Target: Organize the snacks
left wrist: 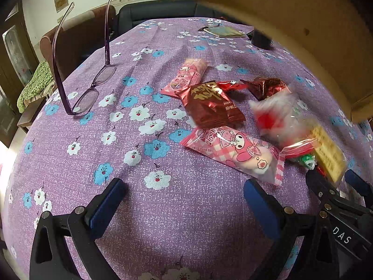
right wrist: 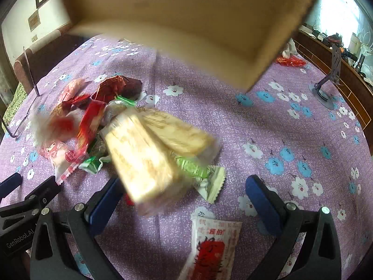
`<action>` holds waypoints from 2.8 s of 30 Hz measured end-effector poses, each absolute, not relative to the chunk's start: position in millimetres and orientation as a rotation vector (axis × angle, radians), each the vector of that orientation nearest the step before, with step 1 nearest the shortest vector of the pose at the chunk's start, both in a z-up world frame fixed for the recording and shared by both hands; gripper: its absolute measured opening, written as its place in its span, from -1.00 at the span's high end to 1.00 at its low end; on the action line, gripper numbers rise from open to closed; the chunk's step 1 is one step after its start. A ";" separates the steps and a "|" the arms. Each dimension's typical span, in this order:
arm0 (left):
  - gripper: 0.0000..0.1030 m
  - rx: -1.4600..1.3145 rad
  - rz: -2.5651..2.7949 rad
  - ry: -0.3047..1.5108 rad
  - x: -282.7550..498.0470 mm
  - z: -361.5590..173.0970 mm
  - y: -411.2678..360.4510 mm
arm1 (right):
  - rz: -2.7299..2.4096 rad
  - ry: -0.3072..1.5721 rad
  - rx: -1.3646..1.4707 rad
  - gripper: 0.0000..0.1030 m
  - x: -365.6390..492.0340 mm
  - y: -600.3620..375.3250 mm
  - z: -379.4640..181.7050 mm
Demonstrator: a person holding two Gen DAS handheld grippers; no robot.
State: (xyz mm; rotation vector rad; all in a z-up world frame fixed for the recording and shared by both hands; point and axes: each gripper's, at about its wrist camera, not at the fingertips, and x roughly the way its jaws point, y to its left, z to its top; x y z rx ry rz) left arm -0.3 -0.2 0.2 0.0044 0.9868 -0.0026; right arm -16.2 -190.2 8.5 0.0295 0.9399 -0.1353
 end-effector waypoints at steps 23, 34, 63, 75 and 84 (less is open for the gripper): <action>-0.99 0.005 -0.002 0.987 -0.2 0.3 0.0 | -0.136 0.943 0.031 -0.99 -16.0 -190.5 7.9; -0.99 0.005 -0.002 0.987 -0.2 0.2 0.1 | -0.136 0.943 0.031 -0.99 -16.3 -191.3 7.8; -0.99 -0.161 -0.094 0.998 -11.6 9.9 21.8 | 0.446 1.039 0.004 -1.00 -61.4 -237.5 22.2; -0.99 -0.127 -0.096 0.939 -18.0 19.2 19.0 | 0.358 1.077 -0.025 -0.34 -75.5 -228.1 16.7; -0.93 -0.140 -0.121 0.866 -24.9 22.9 21.9 | 0.285 1.062 -0.203 0.48 -68.3 -206.7 14.9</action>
